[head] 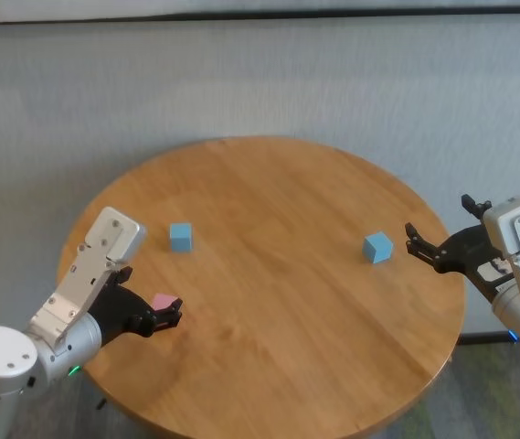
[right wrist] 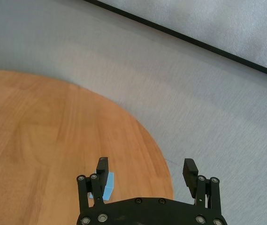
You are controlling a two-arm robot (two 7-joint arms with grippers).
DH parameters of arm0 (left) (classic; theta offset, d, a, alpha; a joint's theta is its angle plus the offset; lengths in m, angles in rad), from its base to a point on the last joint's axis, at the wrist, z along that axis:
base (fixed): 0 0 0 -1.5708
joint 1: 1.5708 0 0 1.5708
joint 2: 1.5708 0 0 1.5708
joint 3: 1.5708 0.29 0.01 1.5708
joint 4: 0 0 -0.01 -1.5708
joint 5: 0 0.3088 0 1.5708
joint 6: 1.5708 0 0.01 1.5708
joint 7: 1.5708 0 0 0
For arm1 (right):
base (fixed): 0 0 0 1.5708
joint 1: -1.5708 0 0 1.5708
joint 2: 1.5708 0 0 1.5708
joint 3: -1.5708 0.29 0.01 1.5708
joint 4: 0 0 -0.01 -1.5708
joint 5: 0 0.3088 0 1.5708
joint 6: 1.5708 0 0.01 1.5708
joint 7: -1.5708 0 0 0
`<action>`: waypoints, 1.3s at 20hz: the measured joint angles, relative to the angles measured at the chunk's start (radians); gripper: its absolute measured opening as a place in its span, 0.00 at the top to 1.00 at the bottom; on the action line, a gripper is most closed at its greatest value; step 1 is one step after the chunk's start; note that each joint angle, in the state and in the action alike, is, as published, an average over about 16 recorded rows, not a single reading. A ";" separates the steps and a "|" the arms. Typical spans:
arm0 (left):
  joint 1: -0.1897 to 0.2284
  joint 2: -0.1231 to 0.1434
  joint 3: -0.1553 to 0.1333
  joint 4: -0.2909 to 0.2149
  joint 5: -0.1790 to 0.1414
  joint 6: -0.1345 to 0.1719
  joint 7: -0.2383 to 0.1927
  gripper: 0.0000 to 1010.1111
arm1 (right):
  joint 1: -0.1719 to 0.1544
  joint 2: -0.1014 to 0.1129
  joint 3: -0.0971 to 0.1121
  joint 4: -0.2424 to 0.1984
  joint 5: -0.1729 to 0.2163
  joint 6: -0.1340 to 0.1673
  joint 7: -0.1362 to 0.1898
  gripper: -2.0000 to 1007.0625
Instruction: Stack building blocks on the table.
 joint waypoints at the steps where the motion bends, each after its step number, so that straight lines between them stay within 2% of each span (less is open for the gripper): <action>1: -0.003 -0.003 0.001 0.004 0.003 0.004 -0.002 0.01 | 0.000 0.000 0.000 0.000 0.000 0.000 0.000 0.00; 12: -0.028 -0.036 0.013 0.040 0.024 0.043 -0.040 0.01 | 0.000 0.000 0.000 0.000 0.000 0.000 0.000 0.00; 26: -0.040 -0.081 -0.002 0.101 0.024 0.069 -0.075 0.01 | 0.000 0.000 0.000 0.000 0.000 0.000 0.000 0.00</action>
